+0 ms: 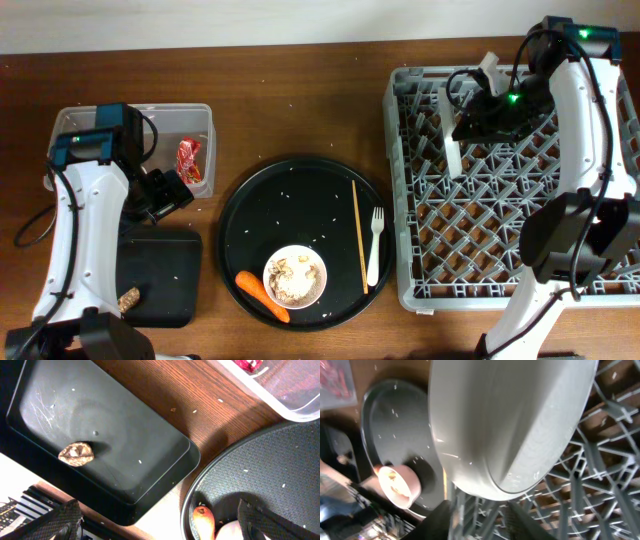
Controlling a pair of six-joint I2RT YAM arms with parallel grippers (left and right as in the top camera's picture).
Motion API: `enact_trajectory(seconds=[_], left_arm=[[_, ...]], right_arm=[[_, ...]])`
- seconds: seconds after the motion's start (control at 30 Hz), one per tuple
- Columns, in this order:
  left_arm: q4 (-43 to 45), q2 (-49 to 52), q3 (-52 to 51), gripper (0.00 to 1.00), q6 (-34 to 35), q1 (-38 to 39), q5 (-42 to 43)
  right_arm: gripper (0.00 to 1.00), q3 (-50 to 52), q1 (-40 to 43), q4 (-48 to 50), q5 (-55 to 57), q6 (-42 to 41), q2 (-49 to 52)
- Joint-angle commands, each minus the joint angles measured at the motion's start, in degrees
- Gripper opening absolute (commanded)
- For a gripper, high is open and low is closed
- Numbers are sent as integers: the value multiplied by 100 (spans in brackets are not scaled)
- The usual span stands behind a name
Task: Sort waste into correct bins and load items into the dishwasher rack
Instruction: 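Lower the white plate upright into a rack slot and open the right gripper, then move the right gripper to the wooden chopstick on the tray and grasp it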
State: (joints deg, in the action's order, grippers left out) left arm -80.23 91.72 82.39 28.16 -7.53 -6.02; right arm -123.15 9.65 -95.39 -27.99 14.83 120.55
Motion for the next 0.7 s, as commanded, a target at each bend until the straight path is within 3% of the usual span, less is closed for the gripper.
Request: enact_trajectory(seconds=[0.0,0.23,0.33,0.5,0.67], left_arm=[[22,-68,-7,99,66,-26,-26],[22,-68,-7,99,66,-26,-28],[22,-68,-7,99,63,-26,-28],[22,-68,-7,100,63,-26,-28],[20,-68,-7,99,61,-26,-28]], right_arm=[[48,22,-44,39,693,-483,-153],[57,-105,-807,13,1071,-678,-1121],[56,-103,-1331,-197,1075,-680,-1187],[56,291,-2382,-138,1102,-1362,-1143],[56,1338,-3235,286,2033,-2597,-1143]])
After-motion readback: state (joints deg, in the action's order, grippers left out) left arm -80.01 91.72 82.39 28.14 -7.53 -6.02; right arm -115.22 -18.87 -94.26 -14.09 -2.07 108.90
